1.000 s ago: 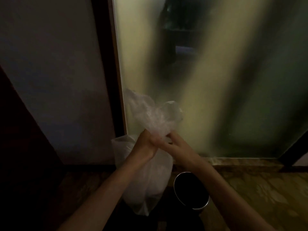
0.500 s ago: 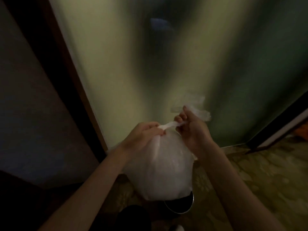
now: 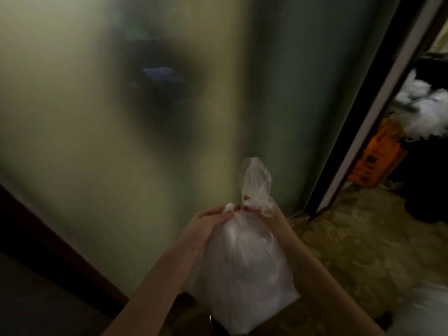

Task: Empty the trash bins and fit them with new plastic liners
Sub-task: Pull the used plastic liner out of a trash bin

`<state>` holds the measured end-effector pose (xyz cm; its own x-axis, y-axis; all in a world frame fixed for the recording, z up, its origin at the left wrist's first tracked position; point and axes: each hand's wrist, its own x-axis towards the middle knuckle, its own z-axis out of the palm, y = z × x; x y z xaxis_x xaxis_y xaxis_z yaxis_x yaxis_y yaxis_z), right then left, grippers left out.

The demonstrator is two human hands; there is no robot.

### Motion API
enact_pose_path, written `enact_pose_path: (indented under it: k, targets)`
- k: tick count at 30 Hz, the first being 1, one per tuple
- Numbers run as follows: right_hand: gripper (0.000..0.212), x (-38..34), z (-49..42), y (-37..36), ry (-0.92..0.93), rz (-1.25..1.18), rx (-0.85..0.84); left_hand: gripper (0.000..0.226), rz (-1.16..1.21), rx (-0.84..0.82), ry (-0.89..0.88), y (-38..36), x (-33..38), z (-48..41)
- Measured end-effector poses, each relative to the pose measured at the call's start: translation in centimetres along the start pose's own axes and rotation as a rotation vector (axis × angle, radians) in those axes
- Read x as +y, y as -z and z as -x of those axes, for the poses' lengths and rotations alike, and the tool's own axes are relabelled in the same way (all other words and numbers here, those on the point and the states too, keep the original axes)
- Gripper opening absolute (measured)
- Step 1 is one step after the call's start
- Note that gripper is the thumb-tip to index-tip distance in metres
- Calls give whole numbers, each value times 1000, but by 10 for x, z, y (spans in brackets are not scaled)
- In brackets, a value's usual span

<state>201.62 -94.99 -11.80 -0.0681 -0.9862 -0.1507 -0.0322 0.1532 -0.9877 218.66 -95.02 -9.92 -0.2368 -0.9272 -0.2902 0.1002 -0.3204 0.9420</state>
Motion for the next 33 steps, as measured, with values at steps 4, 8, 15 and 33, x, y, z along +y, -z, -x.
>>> enact_pose_path:
  k: [4,8,15,33]
  targets:
    - [23,-15,-6,74,-87,-30,-18,19,-176,-48,-151,-73,2,-26]
    - [18,-38,-15,152,-19,87,-85,24,-653,-57,-525,-139,11,-56]
    - [16,-58,2,303,188,-162,-104,26,-709,-347,-863,-281,27,-80]
    - [36,-45,105,541,-93,-282,618,16,-1361,-1255,-1240,-589,23,-107]
